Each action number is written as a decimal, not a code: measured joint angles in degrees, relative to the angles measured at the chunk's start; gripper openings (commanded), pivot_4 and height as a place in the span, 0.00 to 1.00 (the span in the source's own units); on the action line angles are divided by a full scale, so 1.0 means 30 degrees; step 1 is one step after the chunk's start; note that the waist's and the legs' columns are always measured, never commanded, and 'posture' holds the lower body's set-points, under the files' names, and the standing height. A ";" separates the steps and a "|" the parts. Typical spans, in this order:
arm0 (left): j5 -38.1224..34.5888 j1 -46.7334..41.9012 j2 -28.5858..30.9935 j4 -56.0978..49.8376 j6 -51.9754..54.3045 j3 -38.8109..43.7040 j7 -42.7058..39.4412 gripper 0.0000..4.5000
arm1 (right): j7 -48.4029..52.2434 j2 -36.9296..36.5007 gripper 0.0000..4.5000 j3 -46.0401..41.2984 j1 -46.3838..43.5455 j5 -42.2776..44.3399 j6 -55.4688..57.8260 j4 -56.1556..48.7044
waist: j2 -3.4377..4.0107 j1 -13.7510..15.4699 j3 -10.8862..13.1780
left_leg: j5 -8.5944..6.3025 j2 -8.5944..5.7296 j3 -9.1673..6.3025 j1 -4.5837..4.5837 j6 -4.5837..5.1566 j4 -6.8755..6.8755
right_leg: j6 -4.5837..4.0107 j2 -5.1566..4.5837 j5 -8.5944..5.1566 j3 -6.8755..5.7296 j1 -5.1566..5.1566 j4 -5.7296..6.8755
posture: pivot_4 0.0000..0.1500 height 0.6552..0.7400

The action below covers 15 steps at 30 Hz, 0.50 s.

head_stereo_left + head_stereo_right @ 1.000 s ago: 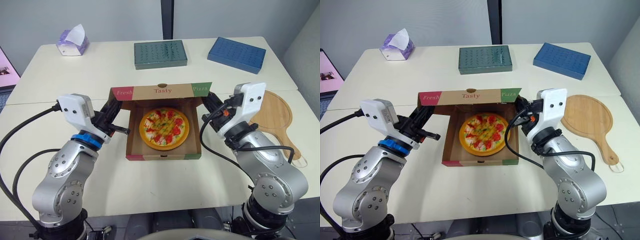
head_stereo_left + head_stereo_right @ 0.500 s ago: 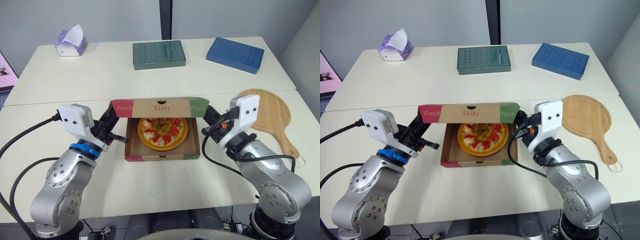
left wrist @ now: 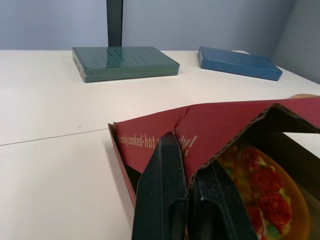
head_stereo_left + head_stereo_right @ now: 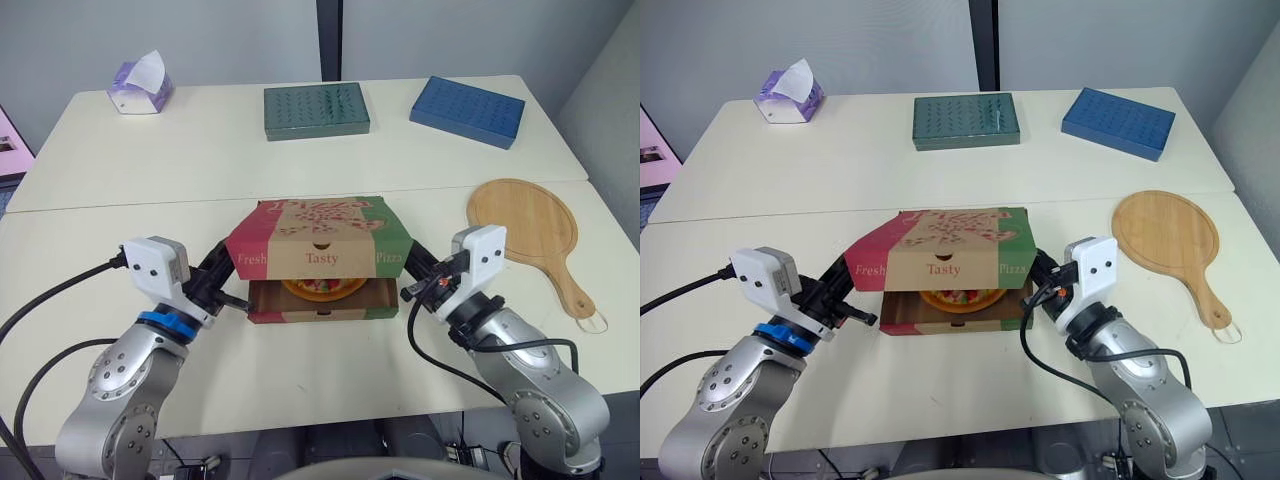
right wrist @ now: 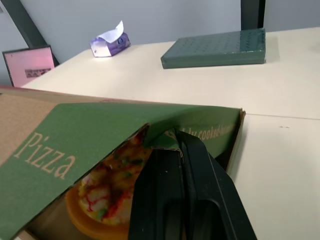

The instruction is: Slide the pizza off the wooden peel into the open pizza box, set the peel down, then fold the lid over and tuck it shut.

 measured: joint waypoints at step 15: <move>-0.1008 0.2025 0.0391 0.0379 -0.0417 0.0401 -0.2018 0.77 | 0.1231 -0.0867 0.84 0.1573 0.1521 -0.0531 -0.1539 0.1695 | -0.0006 0.0666 0.0024 | 0.0001 0.0002 -0.0013 -0.0043 -0.0010 0.0014 | -0.0034 0.0005 0.0012 -0.0015 -0.0004 -0.0017 | 1.00 1.00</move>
